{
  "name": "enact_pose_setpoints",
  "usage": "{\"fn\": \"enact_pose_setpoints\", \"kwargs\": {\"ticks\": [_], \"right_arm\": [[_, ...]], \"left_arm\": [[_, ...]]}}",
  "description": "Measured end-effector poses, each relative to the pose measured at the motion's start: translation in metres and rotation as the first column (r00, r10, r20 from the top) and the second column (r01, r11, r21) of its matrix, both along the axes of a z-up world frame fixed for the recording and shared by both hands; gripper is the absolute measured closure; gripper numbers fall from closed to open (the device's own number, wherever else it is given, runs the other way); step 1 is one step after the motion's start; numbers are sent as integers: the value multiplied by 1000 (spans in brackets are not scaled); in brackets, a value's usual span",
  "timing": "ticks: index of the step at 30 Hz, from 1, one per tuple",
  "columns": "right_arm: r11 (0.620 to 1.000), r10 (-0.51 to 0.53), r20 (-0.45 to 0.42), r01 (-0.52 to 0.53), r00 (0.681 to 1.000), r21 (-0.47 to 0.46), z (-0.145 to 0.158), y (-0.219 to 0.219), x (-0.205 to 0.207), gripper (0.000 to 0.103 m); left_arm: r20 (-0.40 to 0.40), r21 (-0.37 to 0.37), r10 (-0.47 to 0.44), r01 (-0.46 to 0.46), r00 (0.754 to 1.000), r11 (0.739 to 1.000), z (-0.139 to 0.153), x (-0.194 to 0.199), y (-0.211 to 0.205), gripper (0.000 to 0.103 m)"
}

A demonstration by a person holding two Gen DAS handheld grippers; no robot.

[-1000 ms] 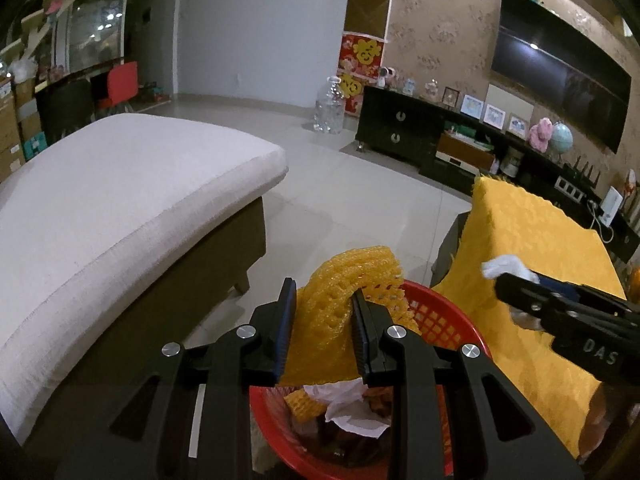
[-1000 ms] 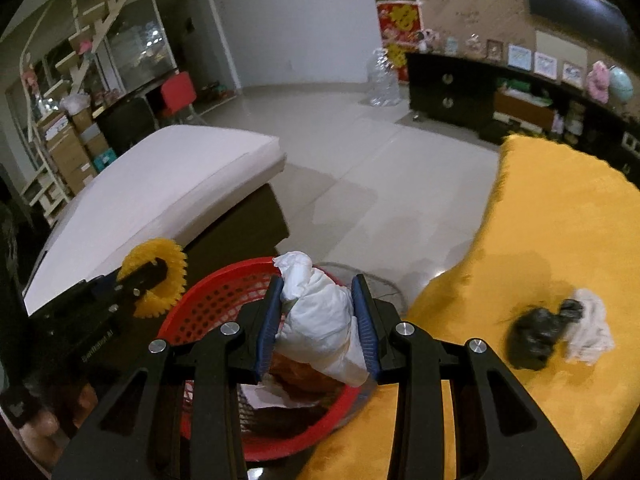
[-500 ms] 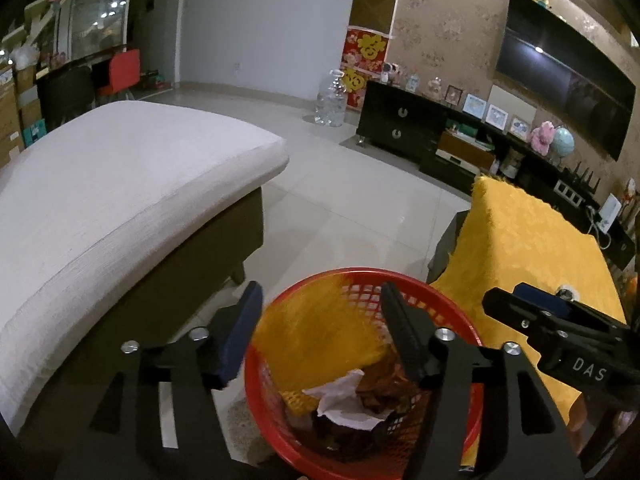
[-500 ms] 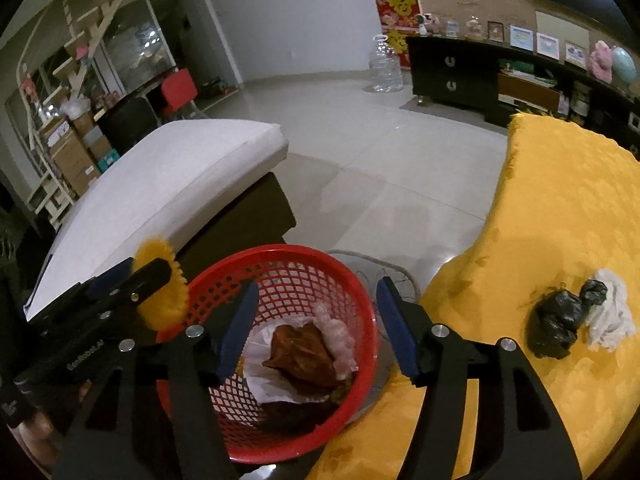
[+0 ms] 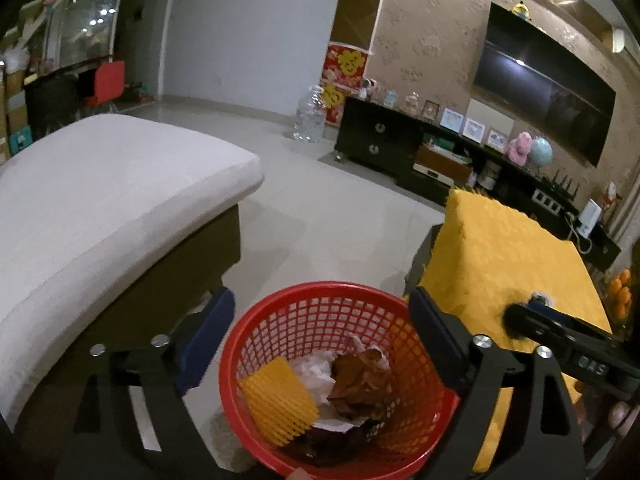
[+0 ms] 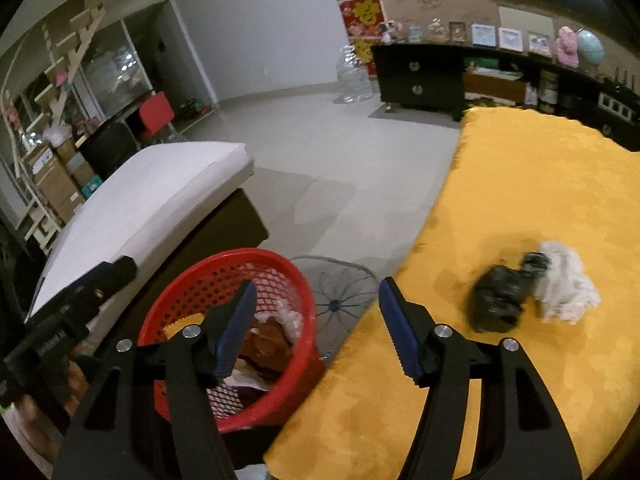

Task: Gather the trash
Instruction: 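Move both tools back to the table toward the black bag and mesh cloth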

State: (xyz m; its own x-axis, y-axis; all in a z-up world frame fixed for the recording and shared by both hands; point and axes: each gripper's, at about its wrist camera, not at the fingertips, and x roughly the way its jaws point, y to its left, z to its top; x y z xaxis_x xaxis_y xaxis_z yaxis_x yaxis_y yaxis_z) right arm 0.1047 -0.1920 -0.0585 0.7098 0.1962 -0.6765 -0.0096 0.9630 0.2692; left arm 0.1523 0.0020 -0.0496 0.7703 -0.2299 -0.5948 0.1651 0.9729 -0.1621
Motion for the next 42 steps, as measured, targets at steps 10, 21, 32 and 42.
{"fn": "enact_pose_setpoints", "kwargs": {"ticks": [10, 21, 32, 42], "right_arm": [[985, -147, 109, 155, 983, -75, 14, -47, -45, 14], [946, -253, 115, 271, 961, -179, 15, -113, -91, 7], [906, -380, 115, 394, 918, -154, 5, -174, -116, 7], [902, -413, 88, 421, 906, -99, -8, -190, -125, 7]], "left_arm": [[18, 42, 1, -2, 1000, 999, 1, -3, -12, 9], [22, 97, -87, 85, 996, 992, -7, -14, -43, 8], [-21, 119, -215, 216, 976, 969, -15, -21, -93, 8], [-52, 188, -397, 399, 916, 897, -23, -16, -192, 8]]}}
